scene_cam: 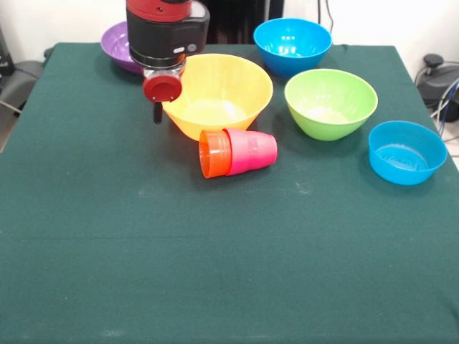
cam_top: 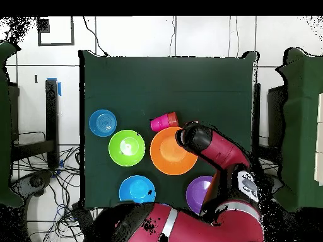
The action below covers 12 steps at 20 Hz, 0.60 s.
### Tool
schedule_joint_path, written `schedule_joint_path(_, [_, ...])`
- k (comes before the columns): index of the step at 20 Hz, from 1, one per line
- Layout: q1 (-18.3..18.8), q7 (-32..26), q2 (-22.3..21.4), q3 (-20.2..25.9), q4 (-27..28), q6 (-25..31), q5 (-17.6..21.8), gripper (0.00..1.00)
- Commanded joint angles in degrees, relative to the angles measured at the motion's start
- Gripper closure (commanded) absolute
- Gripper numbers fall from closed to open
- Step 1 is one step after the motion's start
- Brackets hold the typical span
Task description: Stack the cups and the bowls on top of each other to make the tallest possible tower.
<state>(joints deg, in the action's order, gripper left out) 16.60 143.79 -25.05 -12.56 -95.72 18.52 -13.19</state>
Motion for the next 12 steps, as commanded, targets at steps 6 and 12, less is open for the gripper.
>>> schedule_joint_path(6, [0.9, 4.5, 4.1, 8.2, -1.5, 2.3, -1.4, 1.0])
schedule_joint_path(12, [1.6, 4.9, 5.1, 9.6, -1.9, 0.8, -1.9, 1.0])
